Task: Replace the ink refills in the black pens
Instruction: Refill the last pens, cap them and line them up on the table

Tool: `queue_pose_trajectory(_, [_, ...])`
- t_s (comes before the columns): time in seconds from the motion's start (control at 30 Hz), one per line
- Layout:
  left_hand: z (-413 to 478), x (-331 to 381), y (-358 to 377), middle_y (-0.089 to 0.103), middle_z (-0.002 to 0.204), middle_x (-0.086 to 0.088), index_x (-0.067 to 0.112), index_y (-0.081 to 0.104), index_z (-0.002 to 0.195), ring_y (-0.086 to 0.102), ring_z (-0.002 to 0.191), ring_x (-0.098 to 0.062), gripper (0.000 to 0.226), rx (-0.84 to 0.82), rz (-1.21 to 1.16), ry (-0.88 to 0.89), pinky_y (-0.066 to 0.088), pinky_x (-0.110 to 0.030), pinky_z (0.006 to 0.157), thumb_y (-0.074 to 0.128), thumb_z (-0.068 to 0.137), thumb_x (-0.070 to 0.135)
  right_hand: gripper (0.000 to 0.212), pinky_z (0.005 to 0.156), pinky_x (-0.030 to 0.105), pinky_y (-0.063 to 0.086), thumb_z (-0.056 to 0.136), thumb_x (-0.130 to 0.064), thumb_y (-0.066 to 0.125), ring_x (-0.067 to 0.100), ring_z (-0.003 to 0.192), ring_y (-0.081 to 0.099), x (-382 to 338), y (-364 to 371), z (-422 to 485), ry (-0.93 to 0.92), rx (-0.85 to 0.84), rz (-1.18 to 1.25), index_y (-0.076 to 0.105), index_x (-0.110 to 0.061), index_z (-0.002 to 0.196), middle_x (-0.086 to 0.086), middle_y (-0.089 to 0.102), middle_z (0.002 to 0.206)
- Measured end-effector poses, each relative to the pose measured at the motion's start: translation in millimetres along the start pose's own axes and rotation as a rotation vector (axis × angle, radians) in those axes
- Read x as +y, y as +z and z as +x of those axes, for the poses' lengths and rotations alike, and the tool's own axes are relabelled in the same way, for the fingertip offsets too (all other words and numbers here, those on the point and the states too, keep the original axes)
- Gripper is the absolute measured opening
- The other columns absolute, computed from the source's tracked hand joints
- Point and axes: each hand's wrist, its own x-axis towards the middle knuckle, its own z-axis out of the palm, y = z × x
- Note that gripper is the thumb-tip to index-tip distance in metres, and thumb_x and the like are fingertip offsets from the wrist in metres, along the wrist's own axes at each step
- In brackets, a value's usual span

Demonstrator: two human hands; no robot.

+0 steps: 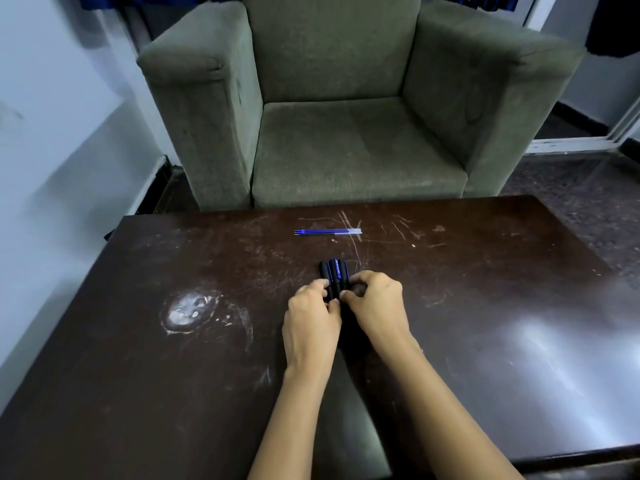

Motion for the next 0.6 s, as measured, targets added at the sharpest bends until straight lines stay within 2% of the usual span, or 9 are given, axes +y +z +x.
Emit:
queue_pose_trajectory(0.3, [6, -20, -24, 0.067, 0.116, 0.002, 0.025, 0.059, 0.127, 0.066, 0.1, -0.017, 0.039, 0.022, 0.041, -0.033, 0.056, -0.039, 0.084, 0.064, 0.089, 0.019, 0.027, 0.08, 0.032, 0.055, 0.084, -0.014, 0.067, 0.02, 0.086, 0.067, -18, 23, -11, -0.052, -0.045, -0.004, 0.066, -0.013, 0.111, 0.006, 0.069, 0.094])
queue_pose_trajectory(0.47, [6, -24, -27, 0.059, 0.123, 0.004, 0.035, 0.056, 0.129, 0.062, 0.106, -0.016, 0.044, -0.035, 0.035, 0.024, 0.056, -0.039, 0.083, 0.065, 0.088, 0.022, 0.027, 0.073, 0.028, 0.053, 0.083, -0.014, 0.068, 0.015, 0.077, 0.063, -17, 21, -11, -0.054, -0.033, 0.02, 0.065, -0.015, 0.109, -0.003, 0.063, 0.081])
queue_pose_trajectory(0.6, [6, -26, -26, 0.055, 0.128, 0.006, 0.036, 0.055, 0.131, 0.058, 0.111, -0.016, 0.045, -0.075, 0.065, 0.055, 0.054, -0.036, 0.083, 0.064, 0.089, 0.025, 0.028, 0.069, 0.024, 0.051, 0.082, -0.013, 0.067, 0.012, 0.074, 0.061, -14, 18, -8, -0.035, -0.048, 0.023, 0.066, -0.017, 0.11, -0.002, 0.064, 0.082])
